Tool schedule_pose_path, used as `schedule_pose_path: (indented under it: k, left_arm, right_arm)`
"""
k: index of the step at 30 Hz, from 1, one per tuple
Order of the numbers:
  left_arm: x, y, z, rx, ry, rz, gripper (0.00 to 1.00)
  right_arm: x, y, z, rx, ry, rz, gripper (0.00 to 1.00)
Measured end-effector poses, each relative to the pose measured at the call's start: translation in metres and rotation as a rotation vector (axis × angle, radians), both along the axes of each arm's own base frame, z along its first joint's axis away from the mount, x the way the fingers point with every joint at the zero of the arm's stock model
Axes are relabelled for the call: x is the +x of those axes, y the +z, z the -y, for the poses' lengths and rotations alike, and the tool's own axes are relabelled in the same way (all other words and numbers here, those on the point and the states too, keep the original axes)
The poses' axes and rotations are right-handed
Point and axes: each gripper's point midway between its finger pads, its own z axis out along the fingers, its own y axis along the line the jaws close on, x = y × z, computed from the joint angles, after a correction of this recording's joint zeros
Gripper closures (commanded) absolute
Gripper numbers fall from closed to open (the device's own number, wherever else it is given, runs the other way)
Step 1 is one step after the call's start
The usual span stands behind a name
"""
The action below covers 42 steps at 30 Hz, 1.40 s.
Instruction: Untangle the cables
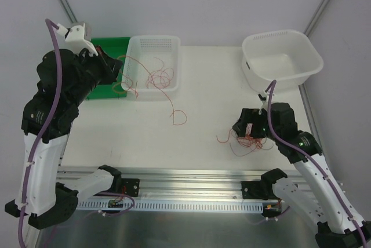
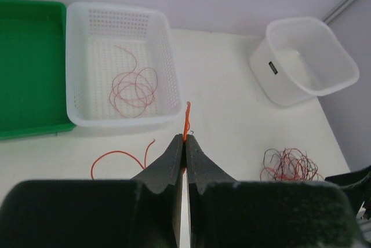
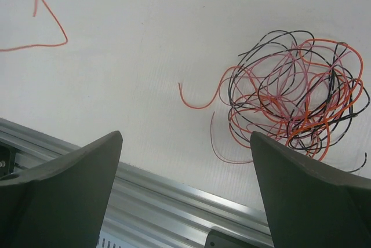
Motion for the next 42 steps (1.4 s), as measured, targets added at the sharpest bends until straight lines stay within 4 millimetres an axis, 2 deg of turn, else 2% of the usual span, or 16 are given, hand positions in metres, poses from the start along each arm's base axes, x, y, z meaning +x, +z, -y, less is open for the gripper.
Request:
schedule_pose_path:
  k: [5,10,13,19,22,25,27,34,38,42]
  left_arm:
    - [0.030,0.051,0.000,0.009,0.044,0.101,1.00]
    - [0.065,0.088,-0.016,0.066,0.180,0.196,1.00]
    - [0.077,0.106,-0.026,0.102,0.244,0.267,1.00]
    - [0.098,0.152,-0.064,0.216,0.440,0.457,1.00]
    - [0.115,0.165,-0.086,0.261,0.527,0.512,1.00]
    - [0.143,0.160,-0.113,0.299,0.614,0.513,1.00]
    - [0.169,0.146,-0.130,0.327,0.654,0.484,1.00]
    - [0.255,0.064,-0.179,0.375,0.698,0.319,1.00]
    - [0.283,0.025,-0.206,0.365,0.705,0.244,1.00]
    - [0.296,0.002,-0.226,0.358,0.713,0.203,1.00]
  right_arm:
    - [-0.007,0.009,0.001,0.019,0.017,0.040,0.03]
    - [-0.015,0.016,-0.001,0.043,0.040,0.063,0.03]
    - [-0.019,0.018,-0.003,0.060,0.057,0.073,0.03]
    - [-0.028,0.009,-0.004,0.066,0.078,0.043,0.03]
    - [-0.030,0.007,-0.003,0.060,0.082,0.035,0.03]
    - [-0.032,0.006,-0.002,0.054,0.084,0.030,0.03]
    - [-0.033,0.004,-0.002,0.052,0.085,0.024,0.03]
    - [-0.033,0.001,-0.001,0.044,0.086,0.011,0.03]
    - [-0.033,-0.006,-0.002,0.034,0.085,-0.013,0.03]
    - [-0.031,-0.013,-0.002,0.022,0.084,-0.043,0.03]
